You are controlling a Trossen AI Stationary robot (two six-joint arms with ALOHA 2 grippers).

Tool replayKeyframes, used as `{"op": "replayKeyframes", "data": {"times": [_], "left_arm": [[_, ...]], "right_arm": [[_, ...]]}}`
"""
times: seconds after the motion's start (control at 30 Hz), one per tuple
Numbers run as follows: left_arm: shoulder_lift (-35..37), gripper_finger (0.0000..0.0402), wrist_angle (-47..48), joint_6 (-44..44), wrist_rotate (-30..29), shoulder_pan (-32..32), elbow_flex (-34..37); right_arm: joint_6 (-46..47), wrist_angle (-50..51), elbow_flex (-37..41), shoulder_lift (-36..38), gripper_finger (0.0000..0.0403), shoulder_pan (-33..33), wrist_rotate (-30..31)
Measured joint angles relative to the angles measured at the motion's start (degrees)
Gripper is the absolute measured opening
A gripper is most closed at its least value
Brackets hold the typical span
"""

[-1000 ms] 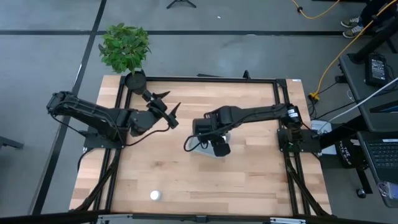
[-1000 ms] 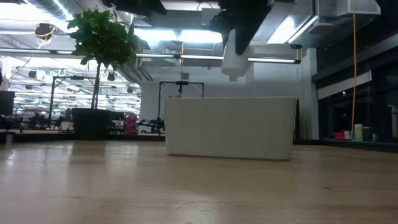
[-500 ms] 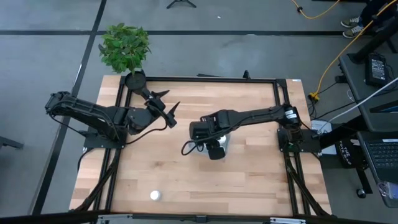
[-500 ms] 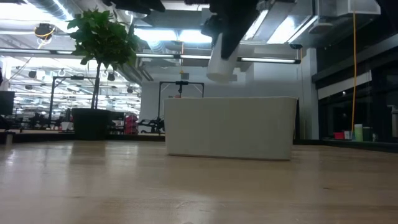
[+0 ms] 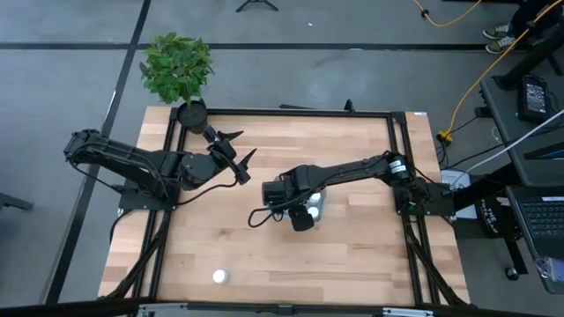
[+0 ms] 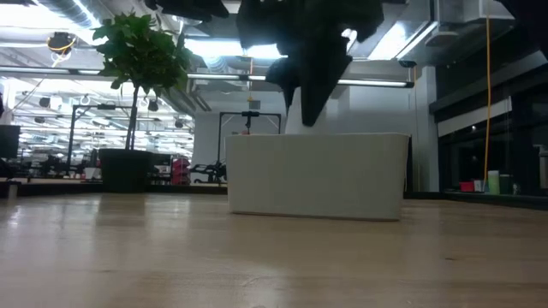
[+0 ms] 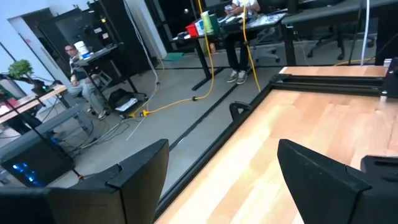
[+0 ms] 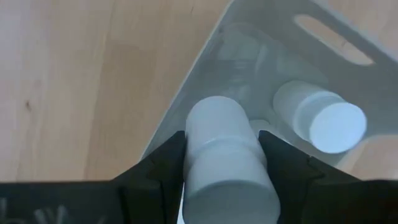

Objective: Pick and place pill bottles into a basket
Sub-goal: Put the white pill bottle into the gray bin

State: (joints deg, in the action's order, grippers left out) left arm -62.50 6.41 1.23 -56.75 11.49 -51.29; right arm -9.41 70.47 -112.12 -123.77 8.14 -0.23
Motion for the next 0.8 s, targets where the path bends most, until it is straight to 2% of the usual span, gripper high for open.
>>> {"op": "replayKeyframes", "data": {"times": [0.8], "left_arm": [[0.00, 0.0294, 1.12, -0.34, 0.97, 0.02, 0.00]], "right_arm": [[-6.10, -4.71, 0.02, -3.22, 0.0169, -0.04, 0.11]]}}
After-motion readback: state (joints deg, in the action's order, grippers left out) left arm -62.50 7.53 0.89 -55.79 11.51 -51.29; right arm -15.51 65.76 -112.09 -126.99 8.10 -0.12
